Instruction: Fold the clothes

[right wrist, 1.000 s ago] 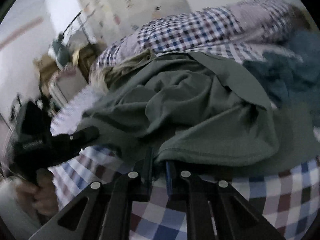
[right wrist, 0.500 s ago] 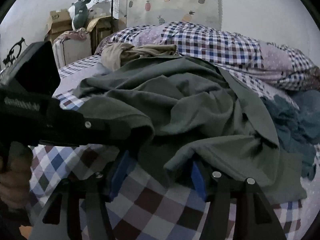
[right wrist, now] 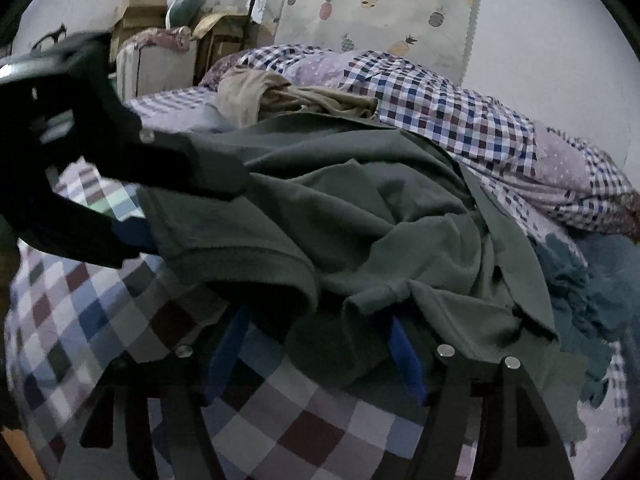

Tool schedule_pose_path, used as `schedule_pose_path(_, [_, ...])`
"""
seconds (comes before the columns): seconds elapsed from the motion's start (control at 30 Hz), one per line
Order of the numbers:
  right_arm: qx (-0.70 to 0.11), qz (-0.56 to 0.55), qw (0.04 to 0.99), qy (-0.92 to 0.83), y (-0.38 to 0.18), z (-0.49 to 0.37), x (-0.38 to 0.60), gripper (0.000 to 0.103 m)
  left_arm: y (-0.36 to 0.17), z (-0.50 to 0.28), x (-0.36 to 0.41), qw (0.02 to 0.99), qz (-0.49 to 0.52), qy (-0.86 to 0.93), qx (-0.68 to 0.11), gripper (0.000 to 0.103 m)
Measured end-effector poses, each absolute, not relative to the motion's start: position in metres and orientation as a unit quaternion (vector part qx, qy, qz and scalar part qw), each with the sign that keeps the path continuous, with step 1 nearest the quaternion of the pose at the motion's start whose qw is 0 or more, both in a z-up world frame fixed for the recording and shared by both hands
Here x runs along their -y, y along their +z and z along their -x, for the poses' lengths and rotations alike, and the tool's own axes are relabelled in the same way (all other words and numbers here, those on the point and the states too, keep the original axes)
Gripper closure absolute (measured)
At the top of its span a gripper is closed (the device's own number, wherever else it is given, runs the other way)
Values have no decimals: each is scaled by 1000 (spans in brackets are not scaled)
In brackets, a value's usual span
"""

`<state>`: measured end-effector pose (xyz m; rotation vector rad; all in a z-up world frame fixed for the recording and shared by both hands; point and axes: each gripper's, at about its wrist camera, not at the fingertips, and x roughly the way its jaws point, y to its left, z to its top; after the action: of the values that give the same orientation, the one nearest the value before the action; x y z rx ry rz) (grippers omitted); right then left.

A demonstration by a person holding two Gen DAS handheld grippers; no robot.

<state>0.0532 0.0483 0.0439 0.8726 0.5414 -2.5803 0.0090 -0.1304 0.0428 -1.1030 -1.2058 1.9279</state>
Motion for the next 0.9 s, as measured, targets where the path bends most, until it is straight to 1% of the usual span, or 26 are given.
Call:
schedule_pose_path(0.07, [-199,-312,179,-912,41,-48,-44,31,43,-7,133,303,411,725,461,52])
schedule_pose_path(0.13, [-204,-316,179,-909,40,-42,-40,34,44,-6,136,303,407,726,465,52])
schedule_pose_path(0.17, [-204,-318,178,-909,40,-38,-39,44,45,-5,137,303,405,725,467,52])
schedule_pose_path(0.2, [-198,-324,176,-908,40,-32,-40,59,46,-4,139,302,403,725,469,52])
schedule_pose_path(0.23, [-193,-330,177,-907,41,-28,-41,70,46,-4,142,302,401,726,471,52])
schedule_pose_path(0.27, [-189,-336,179,-905,43,-24,-43,92,47,-5,144,301,398,726,473,52])
schedule_pose_path(0.3, [-184,-342,181,-903,45,-20,-45,94,48,-5,146,300,395,728,473,52])
schedule_pose_path(0.37, [-203,-349,196,-894,54,-16,-44,99,50,-4,151,299,391,730,474,52])
schedule_pose_path(0.57, [-249,-336,230,-879,125,3,-35,99,63,-1,170,302,365,747,466,52])
schedule_pose_path(0.7, [-265,-322,237,-878,187,47,-23,99,67,1,183,301,344,749,480,52])
schedule_pose_path(0.8, [-279,-315,230,-877,222,87,-10,100,63,5,190,299,341,743,492,52])
schedule_pose_path(0.9, [-298,-325,189,-877,230,135,2,101,60,9,194,291,342,745,494,52])
